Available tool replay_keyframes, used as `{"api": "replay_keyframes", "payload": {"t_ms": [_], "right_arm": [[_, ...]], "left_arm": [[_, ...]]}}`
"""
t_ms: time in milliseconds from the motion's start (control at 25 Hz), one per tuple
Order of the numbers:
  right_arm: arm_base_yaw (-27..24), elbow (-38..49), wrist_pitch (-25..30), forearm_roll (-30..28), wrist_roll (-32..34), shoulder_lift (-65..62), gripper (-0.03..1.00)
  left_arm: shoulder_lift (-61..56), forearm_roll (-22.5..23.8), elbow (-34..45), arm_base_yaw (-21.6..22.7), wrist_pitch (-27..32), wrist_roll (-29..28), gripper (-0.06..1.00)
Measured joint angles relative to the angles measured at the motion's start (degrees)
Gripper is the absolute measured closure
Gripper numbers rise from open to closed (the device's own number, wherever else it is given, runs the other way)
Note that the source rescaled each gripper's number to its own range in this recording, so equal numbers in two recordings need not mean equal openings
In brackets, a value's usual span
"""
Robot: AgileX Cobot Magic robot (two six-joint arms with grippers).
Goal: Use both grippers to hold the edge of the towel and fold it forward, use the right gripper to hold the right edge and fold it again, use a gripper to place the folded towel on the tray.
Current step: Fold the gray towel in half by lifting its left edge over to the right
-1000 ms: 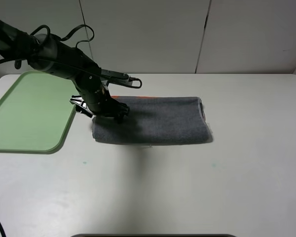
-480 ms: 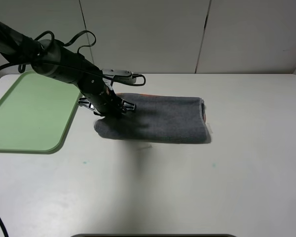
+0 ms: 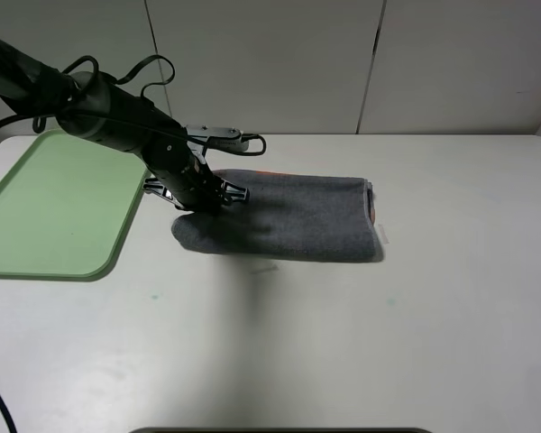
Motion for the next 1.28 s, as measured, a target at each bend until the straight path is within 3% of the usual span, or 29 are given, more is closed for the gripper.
{"api": "replay_keyframes", "payload": {"t_ms": [1000,1280], "right_arm": [[0.0,0.0,0.0,0.0,0.0,0.0,-0.03],[0.0,0.0,0.0,0.0,0.0,0.0,-0.03]], "left_arm": [[-18.52,3.82,0.29,2.17,14.7,0.06,0.75],[-18.79,4.07,-3.12,-0.67,18.9,1.58,0.75]]}}
